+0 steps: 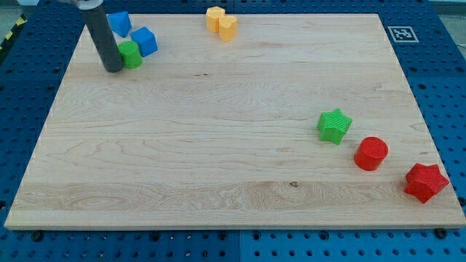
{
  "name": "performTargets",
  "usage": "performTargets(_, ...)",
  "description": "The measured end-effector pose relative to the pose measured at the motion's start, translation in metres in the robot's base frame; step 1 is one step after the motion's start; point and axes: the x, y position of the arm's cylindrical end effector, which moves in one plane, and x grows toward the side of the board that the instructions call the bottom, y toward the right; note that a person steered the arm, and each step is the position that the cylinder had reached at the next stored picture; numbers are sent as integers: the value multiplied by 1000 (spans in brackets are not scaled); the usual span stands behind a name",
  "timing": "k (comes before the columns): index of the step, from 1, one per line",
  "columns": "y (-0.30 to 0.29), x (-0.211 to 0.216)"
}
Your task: Move the green circle to the bottom right of the blue cube
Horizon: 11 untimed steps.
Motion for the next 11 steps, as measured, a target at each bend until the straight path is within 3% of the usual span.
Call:
performTargets(2, -19, -52)
performTargets(3, 18, -52)
performTargets(5, 78, 16)
performTargets(7, 47, 53)
performTargets(11, 227, 47)
